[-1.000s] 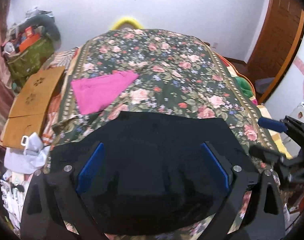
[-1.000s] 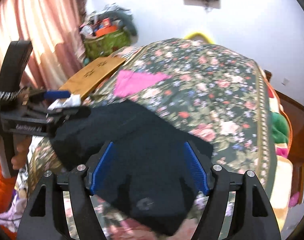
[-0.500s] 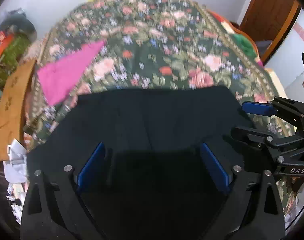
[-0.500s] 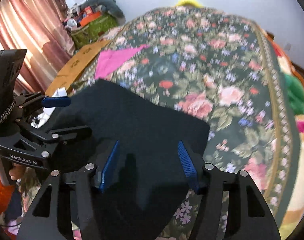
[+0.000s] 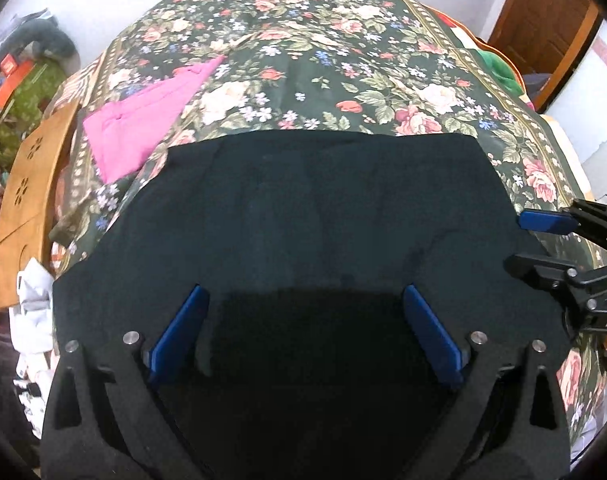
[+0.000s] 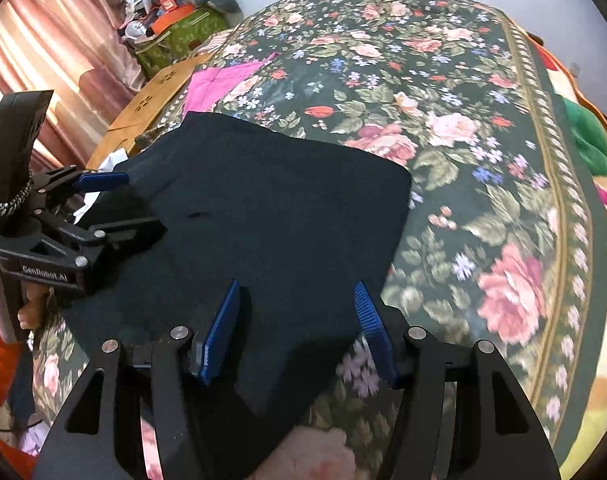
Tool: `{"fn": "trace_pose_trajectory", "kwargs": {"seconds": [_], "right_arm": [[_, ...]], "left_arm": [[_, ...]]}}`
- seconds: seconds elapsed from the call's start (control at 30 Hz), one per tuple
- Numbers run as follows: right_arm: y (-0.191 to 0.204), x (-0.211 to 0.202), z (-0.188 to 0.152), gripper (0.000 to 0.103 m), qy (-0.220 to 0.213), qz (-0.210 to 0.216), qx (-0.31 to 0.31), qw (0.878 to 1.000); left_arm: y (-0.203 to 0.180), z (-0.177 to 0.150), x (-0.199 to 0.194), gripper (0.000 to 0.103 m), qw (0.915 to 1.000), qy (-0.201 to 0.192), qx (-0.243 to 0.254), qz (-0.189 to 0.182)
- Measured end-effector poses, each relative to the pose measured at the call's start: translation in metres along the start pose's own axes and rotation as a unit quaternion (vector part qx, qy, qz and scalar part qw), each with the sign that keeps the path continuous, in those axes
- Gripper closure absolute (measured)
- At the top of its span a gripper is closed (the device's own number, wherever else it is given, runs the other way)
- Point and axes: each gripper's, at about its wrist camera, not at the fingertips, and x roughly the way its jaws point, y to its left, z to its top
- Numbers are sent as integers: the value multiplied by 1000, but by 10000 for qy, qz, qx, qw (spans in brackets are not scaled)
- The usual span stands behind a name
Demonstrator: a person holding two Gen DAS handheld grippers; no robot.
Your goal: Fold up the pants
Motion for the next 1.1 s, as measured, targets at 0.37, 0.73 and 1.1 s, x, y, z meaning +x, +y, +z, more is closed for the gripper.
{"fn": "trace_pose_trajectory", "kwargs": {"seconds": [0.37, 0.73, 1.1], "right_arm": [[0, -24, -26, 48, -70, -204, 205, 9996], [15, -41, -25, 45, -84, -797, -138, 9967], [68, -64, 18, 40, -868, -703, -624, 9918]], "left_arm": [[12, -32, -28, 3, 9989, -331, -280, 158], [38, -59, -80, 3, 9905, -1081, -666, 532], [106, -96, -144, 4, 9650, -2020, -1420, 880]]}}
